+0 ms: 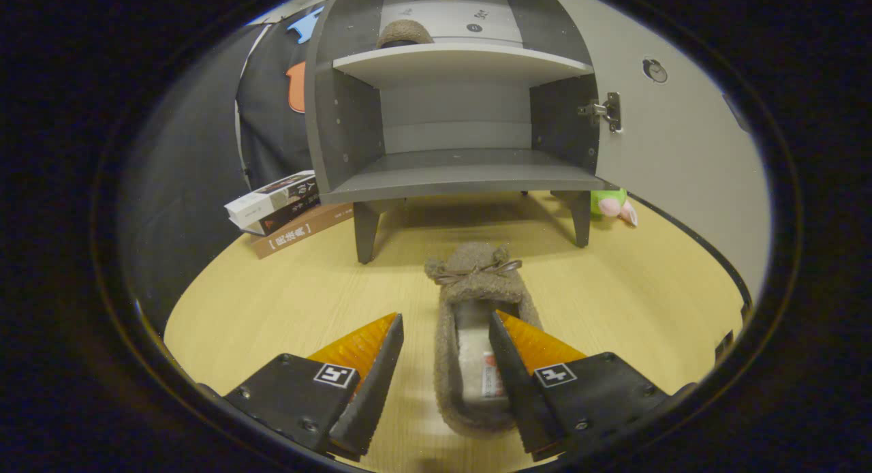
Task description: Open the shoe cabinet door, grab the shoes and put them into the shoe cabinet, then close the shoe cabinet door.
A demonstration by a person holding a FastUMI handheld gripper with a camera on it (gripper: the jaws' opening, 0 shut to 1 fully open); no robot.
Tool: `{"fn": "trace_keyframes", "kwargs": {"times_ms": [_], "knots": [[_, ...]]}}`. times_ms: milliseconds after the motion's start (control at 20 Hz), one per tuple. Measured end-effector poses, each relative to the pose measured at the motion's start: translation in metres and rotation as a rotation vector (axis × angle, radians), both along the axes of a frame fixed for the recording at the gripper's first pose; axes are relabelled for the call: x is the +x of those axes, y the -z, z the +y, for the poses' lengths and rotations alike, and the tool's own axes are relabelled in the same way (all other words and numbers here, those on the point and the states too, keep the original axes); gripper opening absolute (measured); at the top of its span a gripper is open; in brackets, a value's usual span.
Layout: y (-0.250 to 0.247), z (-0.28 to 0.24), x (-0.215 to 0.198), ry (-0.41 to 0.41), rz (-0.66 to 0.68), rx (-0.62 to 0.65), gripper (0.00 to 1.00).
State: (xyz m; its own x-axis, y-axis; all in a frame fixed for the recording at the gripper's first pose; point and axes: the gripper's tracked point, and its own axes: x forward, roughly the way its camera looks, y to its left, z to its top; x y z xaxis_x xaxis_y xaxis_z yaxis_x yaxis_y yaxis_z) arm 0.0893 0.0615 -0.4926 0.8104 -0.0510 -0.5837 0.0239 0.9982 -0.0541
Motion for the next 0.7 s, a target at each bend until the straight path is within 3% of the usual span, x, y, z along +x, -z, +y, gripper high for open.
{"fn": "trace_keyframes", "kwargs": {"times_ms": [50, 100, 250, 400, 500, 700], "knots": [[0.007, -0.004, 0.001, 0.019, 0.031, -0.009, 0.75], [0.013, 0.003, 0.004, 0.006, 0.06, 0.014, 0.62], [0.029, 0.016, 0.016, -0.075, 0.084, 0.069, 0.53], [0.024, 0.005, 0.016, -0.057, 0.047, 0.175, 0.16], [0.021, 0.003, 0.006, -0.078, 0.058, 0.205, 0.11], [-0.005, -0.011, -0.01, -0.093, -0.01, 0.136, 0.11]]}}
